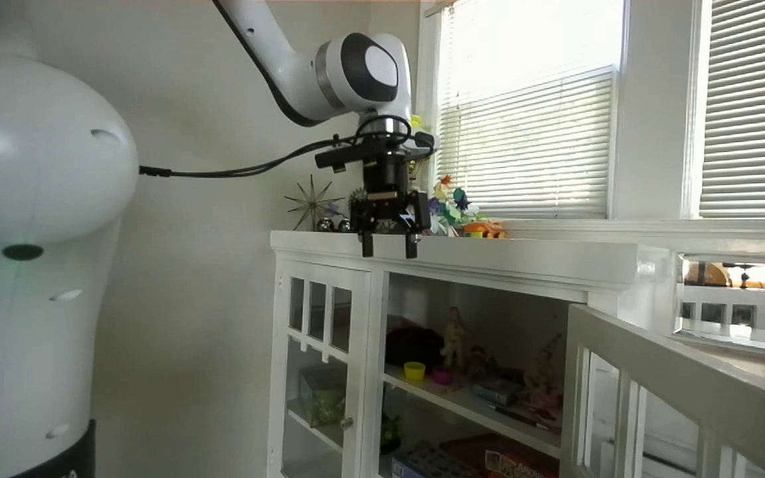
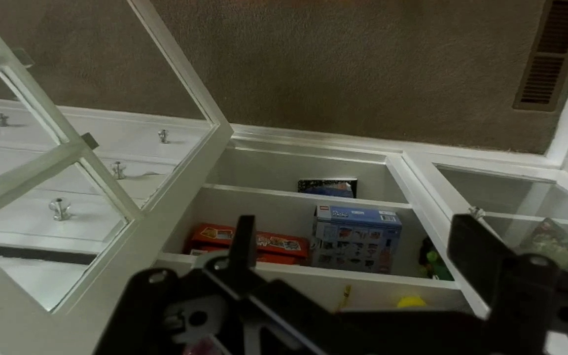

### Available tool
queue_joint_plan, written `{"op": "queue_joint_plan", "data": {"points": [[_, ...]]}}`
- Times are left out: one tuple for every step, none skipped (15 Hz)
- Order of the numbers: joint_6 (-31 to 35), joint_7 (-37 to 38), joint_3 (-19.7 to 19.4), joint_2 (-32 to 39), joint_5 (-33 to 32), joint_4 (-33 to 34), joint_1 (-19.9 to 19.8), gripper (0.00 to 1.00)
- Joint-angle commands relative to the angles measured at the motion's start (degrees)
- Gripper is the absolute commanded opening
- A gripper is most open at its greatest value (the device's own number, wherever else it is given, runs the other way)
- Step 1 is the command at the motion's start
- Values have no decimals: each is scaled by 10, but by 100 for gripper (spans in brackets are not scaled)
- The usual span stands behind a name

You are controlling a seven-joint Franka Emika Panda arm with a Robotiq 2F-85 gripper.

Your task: Remove the yellow bowl from the open cabinet and place it on the counter then close the cabinet door.

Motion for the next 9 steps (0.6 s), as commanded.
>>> {"op": "queue_joint_plan", "data": {"points": [[86, 48, 12, 76, -15, 0, -8, 100], [118, 56, 13, 97, -14, -3, -7, 100], [160, 64, 11, 117, -8, -5, -5, 100], [204, 69, 9, 143, -2, -4, -4, 100], [255, 66, 4, 172, -1, -2, -4, 100], [188, 49, 4, 125, 1, -8, 0, 100], [222, 50, 2, 146, 1, -9, 1, 100], [240, 50, 0, 162, 1, -8, 1, 100], [248, 50, -1, 171, 1, -8, 2, 100]]}}
